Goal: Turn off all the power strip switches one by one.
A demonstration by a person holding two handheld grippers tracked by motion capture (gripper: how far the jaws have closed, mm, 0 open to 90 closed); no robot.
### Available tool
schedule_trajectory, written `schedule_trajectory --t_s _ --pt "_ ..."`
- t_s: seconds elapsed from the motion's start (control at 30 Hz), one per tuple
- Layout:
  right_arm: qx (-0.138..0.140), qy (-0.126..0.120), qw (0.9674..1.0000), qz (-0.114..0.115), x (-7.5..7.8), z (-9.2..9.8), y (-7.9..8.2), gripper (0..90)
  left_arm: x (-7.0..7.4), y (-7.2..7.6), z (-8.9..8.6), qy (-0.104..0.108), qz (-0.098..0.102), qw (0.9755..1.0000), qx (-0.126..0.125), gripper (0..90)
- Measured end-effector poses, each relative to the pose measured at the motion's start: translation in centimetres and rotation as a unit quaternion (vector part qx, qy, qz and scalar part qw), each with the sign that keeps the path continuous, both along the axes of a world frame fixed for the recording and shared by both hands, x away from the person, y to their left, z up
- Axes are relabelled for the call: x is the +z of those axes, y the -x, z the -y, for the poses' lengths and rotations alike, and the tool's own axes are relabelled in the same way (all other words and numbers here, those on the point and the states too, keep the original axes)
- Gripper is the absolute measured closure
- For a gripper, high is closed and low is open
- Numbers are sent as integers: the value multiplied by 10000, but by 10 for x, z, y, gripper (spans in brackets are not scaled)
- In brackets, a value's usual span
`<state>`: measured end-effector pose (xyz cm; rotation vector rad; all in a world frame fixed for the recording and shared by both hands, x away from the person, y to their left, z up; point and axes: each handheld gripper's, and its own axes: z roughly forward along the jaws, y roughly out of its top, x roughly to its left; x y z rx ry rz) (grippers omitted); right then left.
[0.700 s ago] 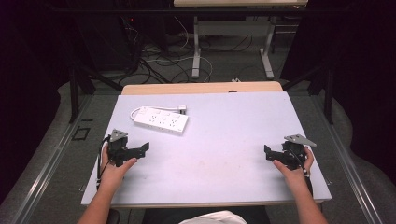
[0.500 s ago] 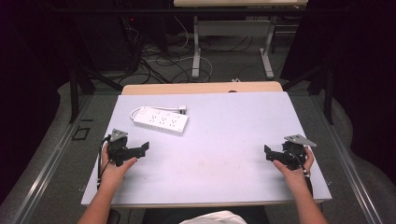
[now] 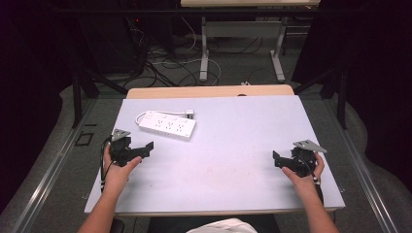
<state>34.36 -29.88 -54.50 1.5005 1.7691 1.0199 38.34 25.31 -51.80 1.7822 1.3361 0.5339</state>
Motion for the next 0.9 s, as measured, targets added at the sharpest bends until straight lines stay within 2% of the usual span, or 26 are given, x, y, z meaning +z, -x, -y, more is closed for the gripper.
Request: schedule_trajectory --t_s 0.13,0.37,0.57,0.63,0.87,0.9 --pt "30 38 10000 28 1 -3 0 22 9 -4 2 -7 107 9999 -10 76" --pt "59 61 10000 14 0 -6 -1 29 21 -12 -1 68 98 9999 5 159" --pt "96 105 9999 70 0 -9 -1 32 32 -21 1 120 89 9999 -3 166" --pt "145 94 9998 36 1 -9 0 32 37 -24 2 86 55 9999 -31 179" --pt "154 97 9998 25 0 -9 0 34 53 -33 10 29 134 9999 -85 205" --pt "143 95 9999 15 0 -10 0 34 55 -35 11 10 94 9999 -94 205"
